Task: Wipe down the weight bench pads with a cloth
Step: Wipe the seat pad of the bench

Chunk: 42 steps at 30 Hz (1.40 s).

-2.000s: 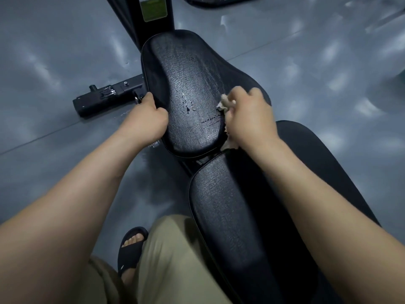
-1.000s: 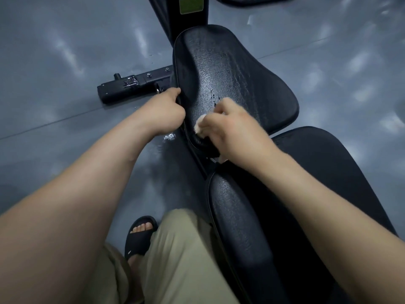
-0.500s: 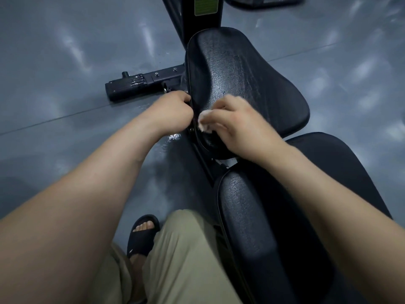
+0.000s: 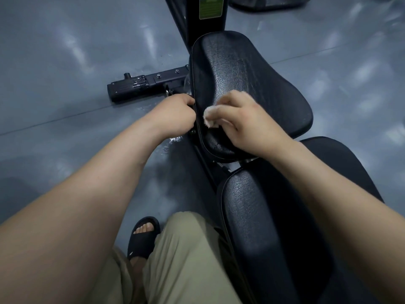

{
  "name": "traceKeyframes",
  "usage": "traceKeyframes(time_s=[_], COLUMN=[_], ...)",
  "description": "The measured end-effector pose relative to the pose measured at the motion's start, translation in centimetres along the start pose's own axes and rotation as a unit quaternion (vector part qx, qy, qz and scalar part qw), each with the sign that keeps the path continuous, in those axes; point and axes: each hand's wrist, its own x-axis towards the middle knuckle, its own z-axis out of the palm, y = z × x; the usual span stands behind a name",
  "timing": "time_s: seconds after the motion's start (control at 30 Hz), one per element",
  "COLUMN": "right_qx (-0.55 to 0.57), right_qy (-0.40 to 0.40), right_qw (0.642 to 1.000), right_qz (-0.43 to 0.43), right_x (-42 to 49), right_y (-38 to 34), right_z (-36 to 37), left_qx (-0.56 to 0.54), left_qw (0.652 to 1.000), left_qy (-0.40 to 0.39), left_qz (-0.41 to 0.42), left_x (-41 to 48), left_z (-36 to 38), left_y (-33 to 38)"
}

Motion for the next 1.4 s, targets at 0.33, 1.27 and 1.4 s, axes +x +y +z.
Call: traceKeyframes(time_s=[0.33, 1.27, 1.4], right_qx=[-0.023, -0.077, -0.099], right_qy=[0.037, -0.002, 0.012], right_qw=[0.996, 0.997, 0.992], right_qz=[0.083, 0.009, 0.076], right_x=[2.3, 7.2, 10.4], right_y=[1.3, 2.6, 3.4], right_z=[0.1, 0.6, 1.1], left_qx=[0.015, -0.038, 0.002], left_qw=[1.0, 0.998, 0.999], left_qy=[-0.003, 0.036, 0.029], left_qz=[0.006, -0.048, -0.024], left_x=[0.1, -0.6, -0.7], left_z=[0.1, -1.9, -1.6], left_y=[-0.1, 0.8, 0.4])
